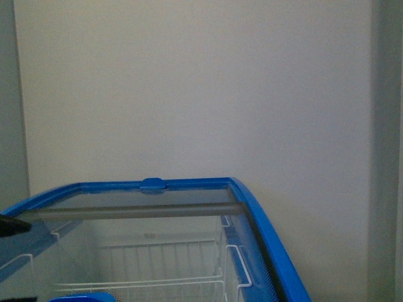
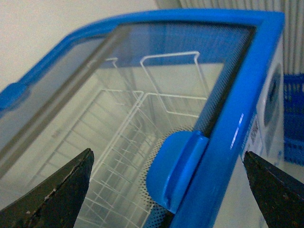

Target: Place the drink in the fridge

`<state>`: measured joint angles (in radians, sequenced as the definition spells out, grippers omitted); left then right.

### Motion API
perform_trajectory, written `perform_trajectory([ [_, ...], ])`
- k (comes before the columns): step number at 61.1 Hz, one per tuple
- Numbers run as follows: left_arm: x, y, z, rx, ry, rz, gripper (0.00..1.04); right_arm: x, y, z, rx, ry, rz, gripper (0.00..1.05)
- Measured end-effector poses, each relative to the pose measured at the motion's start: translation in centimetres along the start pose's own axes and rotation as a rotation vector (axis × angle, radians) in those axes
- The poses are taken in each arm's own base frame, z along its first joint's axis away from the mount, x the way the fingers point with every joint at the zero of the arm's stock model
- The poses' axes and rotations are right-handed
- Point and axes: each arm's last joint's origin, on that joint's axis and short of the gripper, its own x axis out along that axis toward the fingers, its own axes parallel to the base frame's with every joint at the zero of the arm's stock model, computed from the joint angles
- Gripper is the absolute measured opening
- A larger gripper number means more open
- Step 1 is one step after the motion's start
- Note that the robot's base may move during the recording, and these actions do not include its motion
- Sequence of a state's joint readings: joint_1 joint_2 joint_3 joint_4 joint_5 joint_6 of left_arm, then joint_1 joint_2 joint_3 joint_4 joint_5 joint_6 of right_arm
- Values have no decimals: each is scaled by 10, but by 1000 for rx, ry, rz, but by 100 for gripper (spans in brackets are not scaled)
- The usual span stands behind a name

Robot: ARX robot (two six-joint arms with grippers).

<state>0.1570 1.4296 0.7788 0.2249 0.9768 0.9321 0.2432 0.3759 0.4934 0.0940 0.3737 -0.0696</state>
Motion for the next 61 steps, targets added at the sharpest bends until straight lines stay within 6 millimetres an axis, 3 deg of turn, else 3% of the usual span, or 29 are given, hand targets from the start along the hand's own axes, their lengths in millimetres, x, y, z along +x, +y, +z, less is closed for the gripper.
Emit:
perform_trajectory([
  [15, 31, 22, -27, 92, 134, -71, 97, 0, 0, 0, 0, 0, 0, 38],
  [38, 67, 47, -35, 161, 104, -72, 97, 0, 0, 0, 0, 0, 0, 38],
  [61, 118, 124, -24, 341, 101, 290, 97, 0, 0, 0, 0, 0, 0, 38],
])
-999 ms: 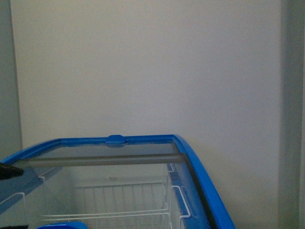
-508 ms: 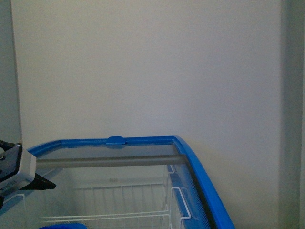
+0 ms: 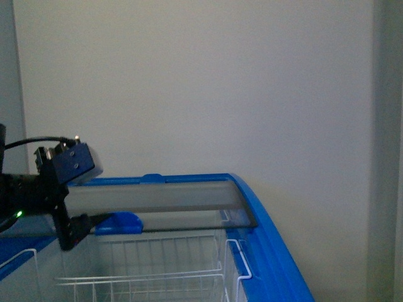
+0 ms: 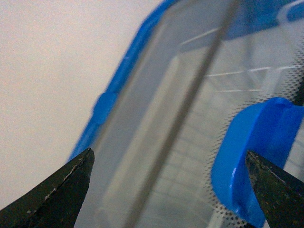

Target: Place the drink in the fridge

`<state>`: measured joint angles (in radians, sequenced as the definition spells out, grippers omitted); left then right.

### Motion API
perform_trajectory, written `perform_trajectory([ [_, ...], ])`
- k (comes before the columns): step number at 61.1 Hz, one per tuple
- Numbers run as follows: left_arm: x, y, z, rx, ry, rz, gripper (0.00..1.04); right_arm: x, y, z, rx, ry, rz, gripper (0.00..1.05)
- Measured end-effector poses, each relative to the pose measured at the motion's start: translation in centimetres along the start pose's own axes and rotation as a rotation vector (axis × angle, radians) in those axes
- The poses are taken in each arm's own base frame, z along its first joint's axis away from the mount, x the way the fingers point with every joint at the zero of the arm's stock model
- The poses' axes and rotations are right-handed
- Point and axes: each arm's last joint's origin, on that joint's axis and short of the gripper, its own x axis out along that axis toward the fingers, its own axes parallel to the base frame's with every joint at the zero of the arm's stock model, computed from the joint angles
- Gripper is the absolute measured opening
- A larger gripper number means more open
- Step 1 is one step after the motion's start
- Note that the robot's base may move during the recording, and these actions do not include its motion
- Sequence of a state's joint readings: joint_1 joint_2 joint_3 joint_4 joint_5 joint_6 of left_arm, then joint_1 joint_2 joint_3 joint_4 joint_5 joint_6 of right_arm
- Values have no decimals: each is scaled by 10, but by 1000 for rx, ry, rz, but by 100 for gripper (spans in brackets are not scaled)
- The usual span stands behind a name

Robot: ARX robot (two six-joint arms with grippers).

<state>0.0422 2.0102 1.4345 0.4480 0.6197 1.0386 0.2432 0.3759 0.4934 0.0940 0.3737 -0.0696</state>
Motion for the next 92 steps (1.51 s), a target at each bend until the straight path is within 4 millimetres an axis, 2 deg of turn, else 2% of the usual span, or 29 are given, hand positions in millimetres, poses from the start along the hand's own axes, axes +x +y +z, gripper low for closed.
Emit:
perform_trajectory([
  [4, 11, 14, 1, 7, 35, 104, 97, 0, 0, 0, 0, 0, 0, 37],
  [10, 28, 48, 7, -22, 59, 338, 97, 0, 0, 0, 0, 0, 0, 37],
  [15, 29, 66, 15, -111, 68, 497, 97, 0, 0, 0, 0, 0, 0, 37],
  [19, 23, 75, 19, -292, 95, 602, 97, 0, 0, 0, 0, 0, 0, 37],
  [22, 13, 78, 21, -450, 120, 640, 97, 0, 0, 0, 0, 0, 0, 37],
  [28, -7, 78, 22, -654, 153, 642, 97, 0, 0, 0, 0, 0, 0, 37],
  [33, -45, 74, 31, -865, 214, 637, 97, 0, 0, 0, 0, 0, 0, 37],
  [38, -75, 67, 41, -957, 220, 625, 97, 0, 0, 0, 0, 0, 0, 37],
  [39, -80, 65, 43, -971, 222, 621, 97, 0, 0, 0, 0, 0, 0, 37],
  [45, -141, 34, 66, -1094, 219, 594, 97, 0, 0, 0, 0, 0, 0, 37],
  [49, -171, 12, 76, -1152, 200, 585, 97, 0, 0, 0, 0, 0, 0, 37],
  [54, -199, -12, 84, -1209, 197, 581, 97, 0, 0, 0, 0, 0, 0, 37],
  [57, -215, -31, 89, -1197, 189, 584, 93, 0, 0, 0, 0, 0, 0, 37],
  [63, -246, -74, 101, -1071, 166, 601, 77, 1, 0, -1, -13, 13, 17, 37],
  [66, -255, -91, 103, -1049, 177, 599, 72, 2, 1, 3, -78, 93, 115, 37],
  [70, -268, -127, 103, -1024, 197, 591, 61, 3, 4, 8, -161, 207, 242, 37],
  [75, -274, -149, 101, -1007, 194, 577, 51, 3, 11, 12, -250, 299, 402, 37],
  [84, -277, -160, 100, -989, 195, 591, 33, 25, 29, 20, -419, 262, 611, 37],
  [92, -276, -168, 105, -979, 197, 614, 15, 59, 46, 35, -634, 176, 723, 37],
])
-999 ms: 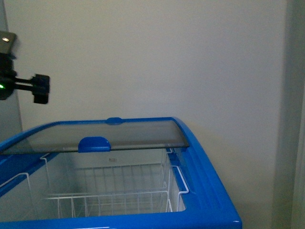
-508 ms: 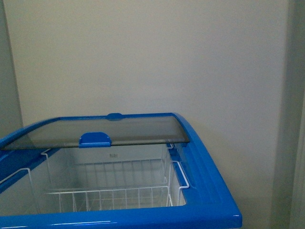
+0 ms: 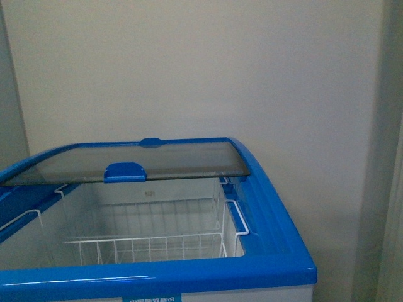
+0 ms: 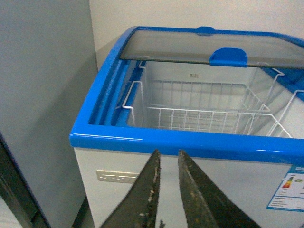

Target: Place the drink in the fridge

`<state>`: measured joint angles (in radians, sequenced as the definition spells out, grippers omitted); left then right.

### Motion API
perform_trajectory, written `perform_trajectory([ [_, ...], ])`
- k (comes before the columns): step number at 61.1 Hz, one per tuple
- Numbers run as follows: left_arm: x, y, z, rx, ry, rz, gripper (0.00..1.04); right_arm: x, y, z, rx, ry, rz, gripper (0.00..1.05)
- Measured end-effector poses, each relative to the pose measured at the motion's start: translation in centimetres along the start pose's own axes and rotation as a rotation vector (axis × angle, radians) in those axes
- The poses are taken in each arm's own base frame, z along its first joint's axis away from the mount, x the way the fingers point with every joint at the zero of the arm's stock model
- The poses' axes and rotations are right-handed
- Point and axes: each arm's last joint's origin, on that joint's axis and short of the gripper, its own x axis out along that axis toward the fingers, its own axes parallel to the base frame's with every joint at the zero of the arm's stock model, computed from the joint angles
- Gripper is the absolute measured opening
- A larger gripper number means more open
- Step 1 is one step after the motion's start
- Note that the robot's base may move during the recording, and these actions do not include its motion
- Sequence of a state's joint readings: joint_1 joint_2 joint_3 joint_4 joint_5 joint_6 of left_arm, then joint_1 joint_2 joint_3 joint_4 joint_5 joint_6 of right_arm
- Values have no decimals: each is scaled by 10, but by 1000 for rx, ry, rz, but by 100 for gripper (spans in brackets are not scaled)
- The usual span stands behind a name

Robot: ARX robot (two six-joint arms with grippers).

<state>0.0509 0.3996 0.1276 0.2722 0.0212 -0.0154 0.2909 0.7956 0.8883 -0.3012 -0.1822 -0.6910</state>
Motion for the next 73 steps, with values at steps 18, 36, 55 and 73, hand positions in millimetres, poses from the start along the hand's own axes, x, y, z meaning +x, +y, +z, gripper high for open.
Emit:
perform_trajectory([
  [18, -6, -5, -10, 5, -1, -29, 3, 108, -27, 15, -520, 102, 118, 37],
  [36, -12, -5, -18, 6, -1, -28, 3, 235, -1, 19, -737, 129, 218, 37],
  [55, -17, -5, -28, 7, -10, -29, 3, 323, 51, -2, -775, 91, 213, 37],
  [73, -28, -4, -30, 7, -8, -28, 3, 366, 66, -32, -785, 132, 127, 37],
])
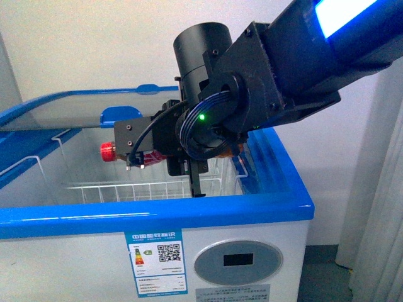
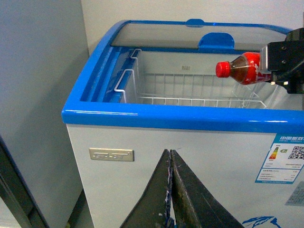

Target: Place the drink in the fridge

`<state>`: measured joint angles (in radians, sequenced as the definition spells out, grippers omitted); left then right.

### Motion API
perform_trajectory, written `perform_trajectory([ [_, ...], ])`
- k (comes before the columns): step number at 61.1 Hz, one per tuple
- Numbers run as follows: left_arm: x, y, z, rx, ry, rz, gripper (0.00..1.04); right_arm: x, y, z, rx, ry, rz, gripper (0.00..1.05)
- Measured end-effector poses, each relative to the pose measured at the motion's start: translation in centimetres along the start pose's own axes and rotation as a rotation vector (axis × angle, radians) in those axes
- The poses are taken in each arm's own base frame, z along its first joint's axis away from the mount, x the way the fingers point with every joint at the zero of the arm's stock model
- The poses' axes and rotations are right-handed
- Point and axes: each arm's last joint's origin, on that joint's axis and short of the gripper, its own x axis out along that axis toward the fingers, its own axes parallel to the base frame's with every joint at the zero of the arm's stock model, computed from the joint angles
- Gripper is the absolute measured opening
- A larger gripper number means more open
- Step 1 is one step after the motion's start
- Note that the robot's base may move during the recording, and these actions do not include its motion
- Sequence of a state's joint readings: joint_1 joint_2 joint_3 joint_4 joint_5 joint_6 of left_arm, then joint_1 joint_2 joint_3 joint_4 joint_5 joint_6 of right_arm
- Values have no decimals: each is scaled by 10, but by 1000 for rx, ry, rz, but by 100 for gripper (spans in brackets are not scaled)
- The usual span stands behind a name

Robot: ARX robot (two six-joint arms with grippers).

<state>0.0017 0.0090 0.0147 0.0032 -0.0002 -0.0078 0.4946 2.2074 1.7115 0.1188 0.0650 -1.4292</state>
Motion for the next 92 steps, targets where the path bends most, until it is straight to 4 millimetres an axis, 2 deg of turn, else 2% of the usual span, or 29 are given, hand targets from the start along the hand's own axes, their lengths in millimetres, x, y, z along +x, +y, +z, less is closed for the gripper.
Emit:
perform_trajectory([
  [15, 0, 0, 0, 0, -1, 0, 3, 24, 11, 3, 2, 26, -25, 37],
  [32, 0, 0, 0, 0, -1, 0, 3, 43, 37, 4, 25, 35, -13, 37],
  [46, 0, 0, 0, 0, -1, 0, 3, 53, 53, 8, 45, 31, -16, 37],
  [61, 0, 0, 0, 0, -1, 0, 3, 54, 55, 9, 79, 35, -33, 37],
  [62, 0, 0, 0, 0, -1, 0, 3, 54, 55, 9, 79, 36, -33, 38],
  [67, 0, 0, 0, 0, -1, 0, 3, 54, 56, 10, 91, 36, -20, 56],
  [77, 0, 0, 0, 0, -1, 0, 3, 54, 57, 12, 97, 13, -14, 78],
  [83, 0, 0, 0, 0, -1, 0, 3, 48, 55, 14, 116, 4, -10, 98],
  [90, 0, 0, 0, 0, -1, 0, 3, 32, 41, 16, 121, -11, -21, 97],
  [92, 0, 0, 0, 0, -1, 0, 3, 23, 31, 16, 130, -18, -35, 97],
])
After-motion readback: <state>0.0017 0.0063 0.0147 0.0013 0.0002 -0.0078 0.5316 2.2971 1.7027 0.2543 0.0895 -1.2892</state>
